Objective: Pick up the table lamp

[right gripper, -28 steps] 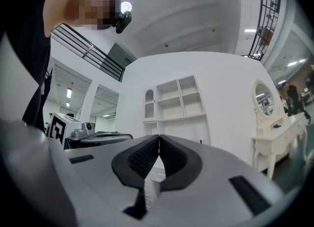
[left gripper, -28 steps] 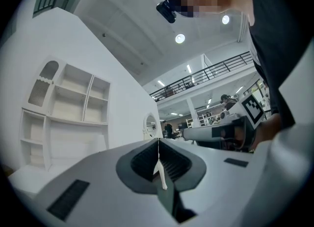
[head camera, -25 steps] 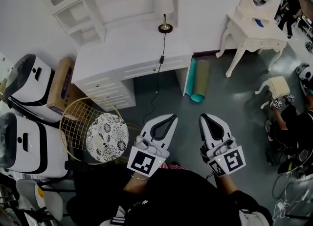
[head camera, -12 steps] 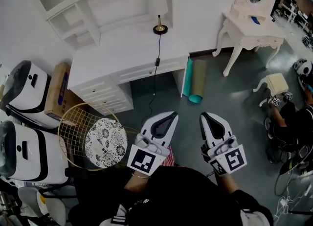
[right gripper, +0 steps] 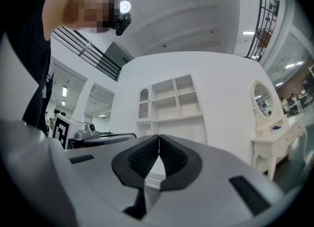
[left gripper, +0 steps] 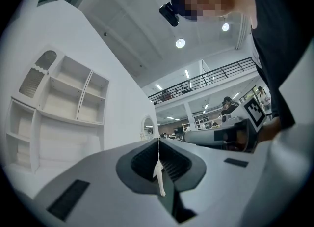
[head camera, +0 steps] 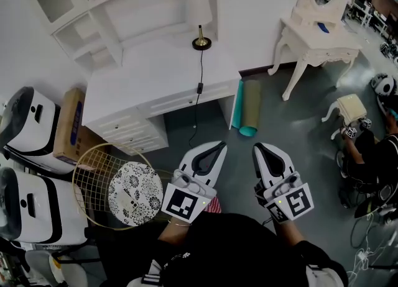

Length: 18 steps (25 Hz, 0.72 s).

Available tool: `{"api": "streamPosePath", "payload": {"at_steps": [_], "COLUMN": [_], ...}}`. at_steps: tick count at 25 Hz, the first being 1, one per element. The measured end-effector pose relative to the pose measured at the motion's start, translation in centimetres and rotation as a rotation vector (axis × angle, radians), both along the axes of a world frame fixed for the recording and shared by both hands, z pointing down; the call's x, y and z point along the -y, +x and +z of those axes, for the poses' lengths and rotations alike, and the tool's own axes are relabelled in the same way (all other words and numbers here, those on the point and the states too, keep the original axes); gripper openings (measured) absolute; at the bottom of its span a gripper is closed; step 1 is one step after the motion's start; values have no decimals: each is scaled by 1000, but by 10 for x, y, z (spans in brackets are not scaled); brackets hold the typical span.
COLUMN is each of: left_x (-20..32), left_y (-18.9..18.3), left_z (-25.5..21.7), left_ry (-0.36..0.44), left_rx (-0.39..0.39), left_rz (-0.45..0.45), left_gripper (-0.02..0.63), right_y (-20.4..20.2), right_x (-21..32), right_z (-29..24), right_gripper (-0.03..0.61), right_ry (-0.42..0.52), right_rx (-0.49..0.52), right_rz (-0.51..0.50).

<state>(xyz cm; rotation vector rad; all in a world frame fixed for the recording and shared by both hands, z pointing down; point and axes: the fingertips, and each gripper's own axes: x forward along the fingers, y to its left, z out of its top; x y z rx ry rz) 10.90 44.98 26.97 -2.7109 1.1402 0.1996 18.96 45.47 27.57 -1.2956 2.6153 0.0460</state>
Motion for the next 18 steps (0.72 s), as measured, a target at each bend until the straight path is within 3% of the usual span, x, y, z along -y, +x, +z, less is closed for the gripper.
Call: {"api": "streamPosePath", "payload": {"at_steps": [18], "left_x": [68], "left_y": [-19], "left_z": [-1], "left_ry": [-7], "left_rx": [12], "left_rz": [19], "left_gripper": [12], "right_y": [-22], "right_x": [64], "right_z": [-1], "right_gripper": [17], "right_ry": [-22], "right_rx": [-1], "right_rz": [6]}}
